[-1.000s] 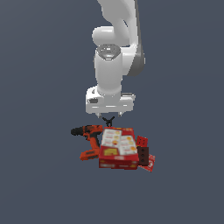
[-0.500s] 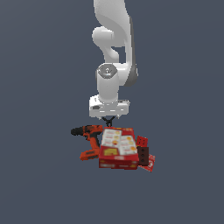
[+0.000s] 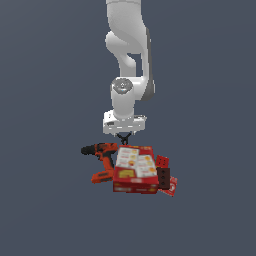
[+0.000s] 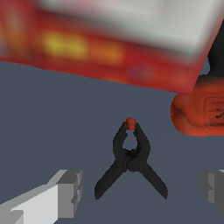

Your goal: Pick up a designated object from a clutter of objects.

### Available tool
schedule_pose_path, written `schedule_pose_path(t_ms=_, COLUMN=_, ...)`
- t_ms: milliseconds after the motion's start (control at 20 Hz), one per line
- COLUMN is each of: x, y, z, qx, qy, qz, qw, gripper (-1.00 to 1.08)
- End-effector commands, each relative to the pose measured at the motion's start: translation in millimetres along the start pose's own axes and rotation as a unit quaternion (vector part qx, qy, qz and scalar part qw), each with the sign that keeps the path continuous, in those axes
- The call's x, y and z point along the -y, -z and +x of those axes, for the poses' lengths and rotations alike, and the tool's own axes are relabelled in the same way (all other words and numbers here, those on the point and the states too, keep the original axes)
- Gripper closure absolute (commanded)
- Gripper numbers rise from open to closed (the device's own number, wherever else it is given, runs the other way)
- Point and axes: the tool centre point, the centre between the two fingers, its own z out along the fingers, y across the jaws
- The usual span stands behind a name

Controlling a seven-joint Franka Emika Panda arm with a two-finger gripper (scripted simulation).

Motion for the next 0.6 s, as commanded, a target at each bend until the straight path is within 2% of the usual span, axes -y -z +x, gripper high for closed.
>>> schedule_pose_path(t_ms=0, x=0.1, y=-1.8, z=-1.6, qx=0.000, qy=0.001, qz=0.000, qw=1.0000, gripper=-0.92)
schedule_pose_path(t_ms=550, x=0.1, y=-24.7, z=-2.0, qx=0.000, qy=0.000, qz=0.000, qw=1.0000, gripper=-0.92)
